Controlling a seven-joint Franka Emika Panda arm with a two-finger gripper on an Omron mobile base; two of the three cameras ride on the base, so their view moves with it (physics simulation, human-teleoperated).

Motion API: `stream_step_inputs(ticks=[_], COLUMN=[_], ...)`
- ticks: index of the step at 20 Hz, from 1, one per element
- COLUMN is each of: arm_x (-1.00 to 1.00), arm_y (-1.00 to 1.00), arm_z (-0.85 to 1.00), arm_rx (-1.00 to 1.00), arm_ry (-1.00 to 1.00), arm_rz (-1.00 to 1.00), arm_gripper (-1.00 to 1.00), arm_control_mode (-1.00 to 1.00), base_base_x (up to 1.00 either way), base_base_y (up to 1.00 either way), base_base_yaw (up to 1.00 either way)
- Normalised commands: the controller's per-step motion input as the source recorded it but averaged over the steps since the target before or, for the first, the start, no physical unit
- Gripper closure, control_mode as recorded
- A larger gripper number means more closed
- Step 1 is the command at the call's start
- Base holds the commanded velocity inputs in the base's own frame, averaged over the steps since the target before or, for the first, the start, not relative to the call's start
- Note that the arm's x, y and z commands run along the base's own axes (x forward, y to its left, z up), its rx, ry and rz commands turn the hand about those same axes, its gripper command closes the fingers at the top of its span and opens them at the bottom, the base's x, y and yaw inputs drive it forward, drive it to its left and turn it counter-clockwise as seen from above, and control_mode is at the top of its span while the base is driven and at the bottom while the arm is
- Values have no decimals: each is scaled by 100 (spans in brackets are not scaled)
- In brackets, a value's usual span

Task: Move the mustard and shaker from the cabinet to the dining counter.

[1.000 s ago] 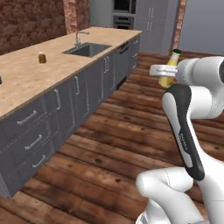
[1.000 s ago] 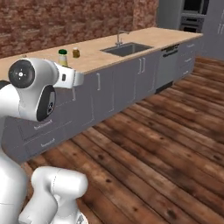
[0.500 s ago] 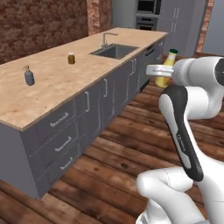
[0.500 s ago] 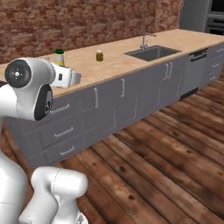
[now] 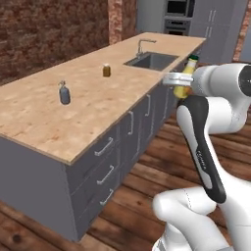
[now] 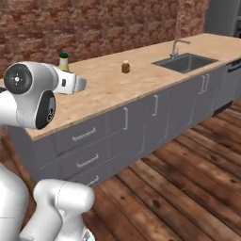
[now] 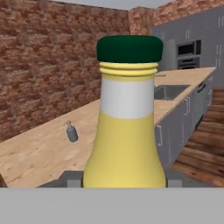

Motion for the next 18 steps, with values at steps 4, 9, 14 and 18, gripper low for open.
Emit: stream_step_inputs(ticks=[4, 9, 14, 18], arm_x=[0, 0, 0, 0], arm_y=[0, 0, 0, 0], arm_z=[0, 0, 0, 0], arm_rx=[0, 0, 0, 0], arm_ry=[0, 0, 0, 0], arm_rz=[0, 0, 0, 0], arm_gripper=[100, 100, 100, 100], arm_control_mode=[100, 100, 100, 100], base_base_x=[24, 14, 7, 17], base_base_y=[94, 94, 90, 85], base_base_yaw=[0, 0, -1, -5])
